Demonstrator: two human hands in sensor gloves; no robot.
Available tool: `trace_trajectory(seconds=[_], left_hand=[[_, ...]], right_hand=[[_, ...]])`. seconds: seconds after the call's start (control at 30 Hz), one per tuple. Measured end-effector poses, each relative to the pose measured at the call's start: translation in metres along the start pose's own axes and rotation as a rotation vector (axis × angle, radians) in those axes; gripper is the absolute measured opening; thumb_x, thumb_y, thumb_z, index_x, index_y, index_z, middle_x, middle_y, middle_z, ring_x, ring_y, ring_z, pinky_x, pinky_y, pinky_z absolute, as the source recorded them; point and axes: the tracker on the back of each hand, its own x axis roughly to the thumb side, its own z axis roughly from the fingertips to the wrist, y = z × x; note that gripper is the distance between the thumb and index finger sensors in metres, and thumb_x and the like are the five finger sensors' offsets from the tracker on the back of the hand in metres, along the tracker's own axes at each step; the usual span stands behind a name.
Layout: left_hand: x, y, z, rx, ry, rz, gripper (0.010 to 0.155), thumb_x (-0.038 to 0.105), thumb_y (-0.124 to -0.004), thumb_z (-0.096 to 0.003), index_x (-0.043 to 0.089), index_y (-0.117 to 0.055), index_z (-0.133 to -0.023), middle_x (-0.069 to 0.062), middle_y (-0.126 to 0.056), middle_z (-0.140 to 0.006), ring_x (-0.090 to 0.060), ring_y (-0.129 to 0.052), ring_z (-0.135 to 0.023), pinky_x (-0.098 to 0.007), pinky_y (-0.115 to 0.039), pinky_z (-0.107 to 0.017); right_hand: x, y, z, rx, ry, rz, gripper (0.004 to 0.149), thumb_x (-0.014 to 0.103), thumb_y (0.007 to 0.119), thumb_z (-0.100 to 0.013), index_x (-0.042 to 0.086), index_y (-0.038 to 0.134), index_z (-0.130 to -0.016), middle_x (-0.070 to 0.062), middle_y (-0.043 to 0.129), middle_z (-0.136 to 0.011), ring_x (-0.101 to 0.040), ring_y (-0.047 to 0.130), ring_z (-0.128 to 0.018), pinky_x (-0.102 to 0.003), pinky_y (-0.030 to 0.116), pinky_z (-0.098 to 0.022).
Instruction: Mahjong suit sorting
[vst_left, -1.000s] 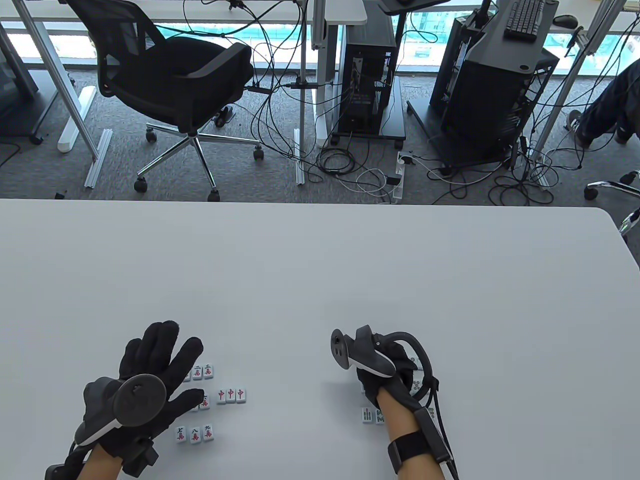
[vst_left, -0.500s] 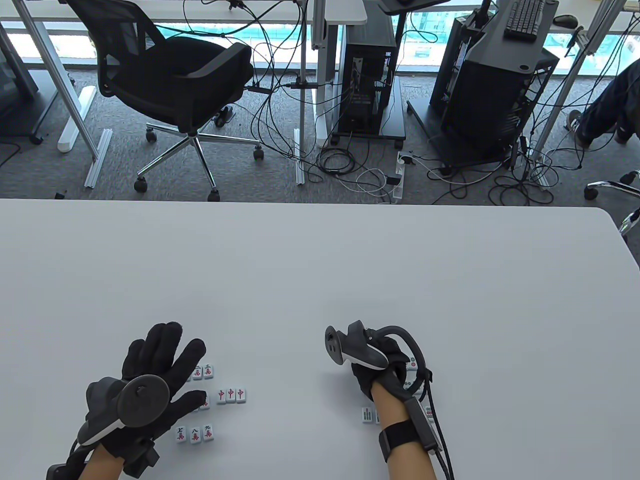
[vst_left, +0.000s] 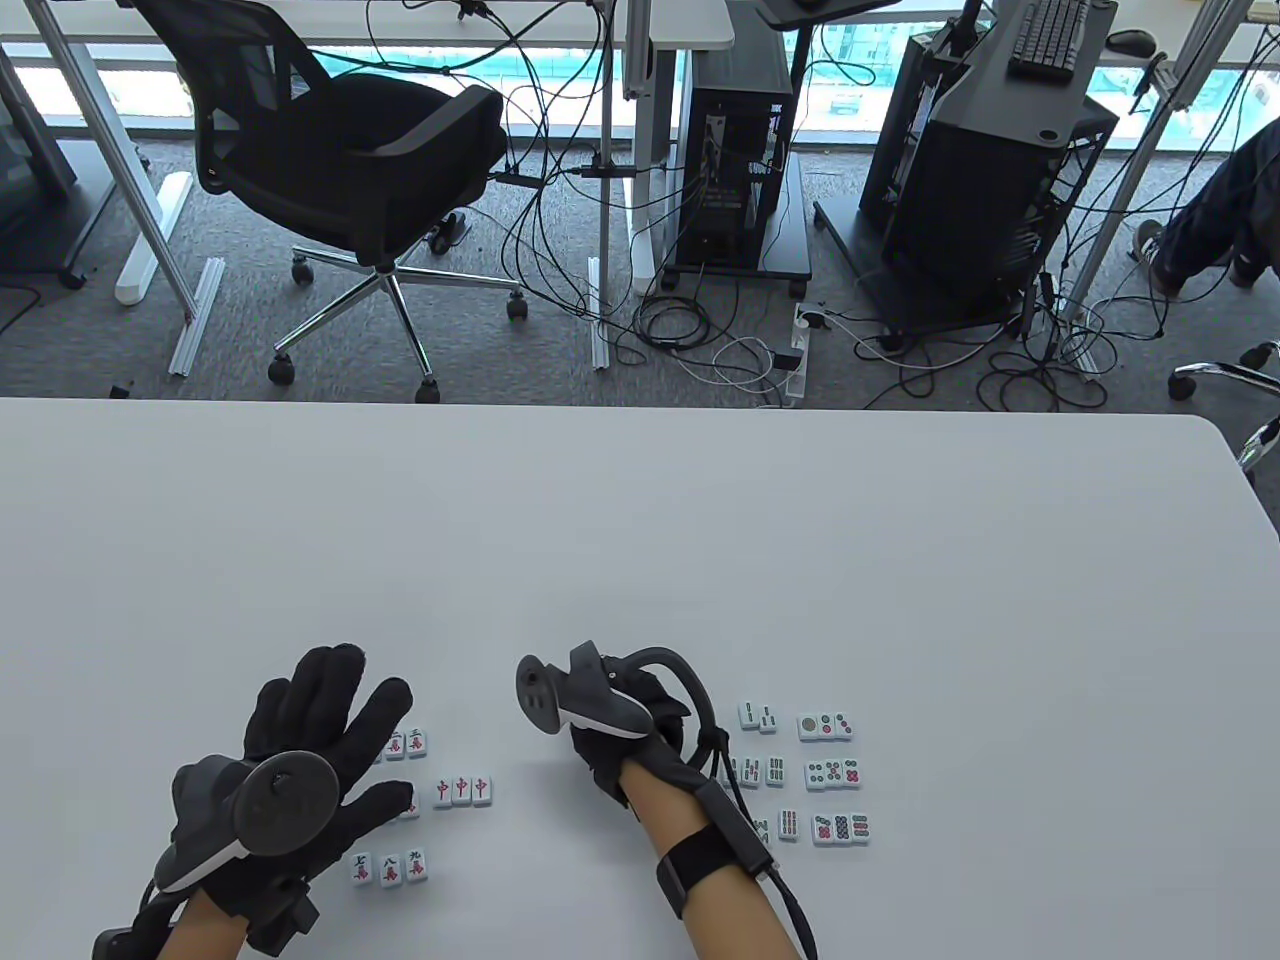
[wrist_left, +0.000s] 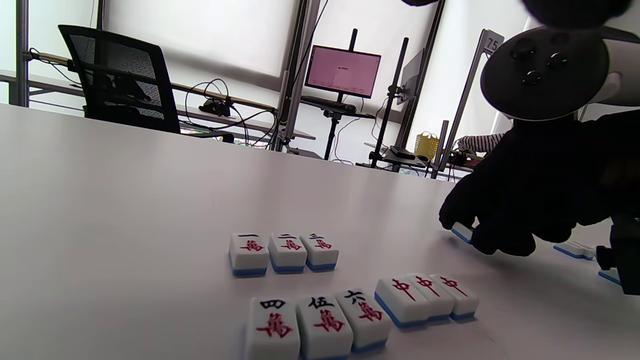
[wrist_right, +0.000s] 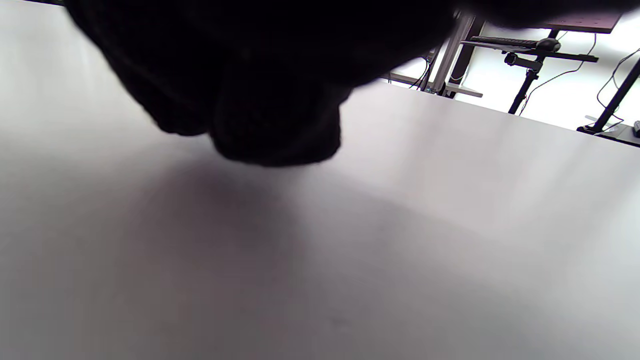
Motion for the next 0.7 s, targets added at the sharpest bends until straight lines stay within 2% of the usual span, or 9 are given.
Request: trace_trajectory(seconds=[0.17, 0.3, 0.37, 0.53, 0.7], left_hand=[[0.0, 0.001, 0.0, 0.005, -0.005, 0.005, 0.082, 0.071, -0.064, -0.0363, 0.044, -0.033, -0.107, 0.013, 0.003, -0.113, -0.021, -0.004, -0.114, -0.058, -0.017, -0.082], [0.0, 0.001, 0.0, 0.004, -0.005, 0.005, 0.081, 0.071, -0.064, -0.0364, 0.044, -0.033, -0.107, 0.013, 0.002, -0.113, -0.021, -0.004, -0.114, -0.058, -0.017, -0.082], [0.0, 0.001, 0.0, 0.002, -0.005, 0.004, 0.082, 0.071, -0.064, -0.0364, 0.044, -0.033, -0.107, 0.013, 0.003, -0.113, -0.021, -0.004, -0.114, -0.058, -0.017, -0.082], [0.0, 0.0, 0.0, -0.003, -0.004, 0.004, 0.082, 0.071, -0.064, -0.0364, 0.044, -0.033, -0.107, 0.013, 0.003, -0.113, -0.021, -0.004, -0.114, -0.058, -0.017, -0.082], [0.001, 0.0, 0.0, -0.008, -0.003, 0.0, 0.081, 0.071, -0.064, -0.0365, 0.044, -0.033, -0.107, 0.013, 0.003, -0.113, -0.021, -0.004, -0.114, -0.058, -0.017, -0.082]], right_hand=[[0.004, 0.003, -0.005, 0.019, 0.006, 0.008, 0.056, 0.035, 0.084, -0.037, 0.008, 0.079, -0.085, -0.002, 0.098, -0.04, -0.008, 0.089, -0.01, -0.028, 0.083, -0.007], [-0.004, -0.001, 0.002, 0.038, -0.002, 0.002, 0.061, 0.039, 0.082, -0.037, 0.01, 0.074, -0.09, -0.002, 0.098, -0.042, -0.009, 0.089, -0.011, -0.028, 0.083, -0.009], [-0.013, -0.007, 0.008, 0.008, -0.003, -0.026, 0.062, 0.039, 0.082, -0.037, 0.01, 0.072, -0.091, -0.003, 0.099, -0.042, -0.009, 0.09, -0.012, -0.028, 0.083, -0.009], [-0.056, -0.022, 0.027, -0.022, 0.073, 0.029, 0.062, 0.038, 0.082, -0.037, 0.011, 0.072, -0.091, -0.002, 0.099, -0.042, -0.009, 0.09, -0.012, -0.028, 0.084, -0.01], [-0.102, -0.016, 0.045, -0.001, 0.168, 0.103, 0.058, 0.035, 0.084, -0.037, 0.013, 0.074, -0.09, -0.002, 0.099, -0.041, -0.009, 0.09, -0.011, -0.028, 0.083, -0.009]])
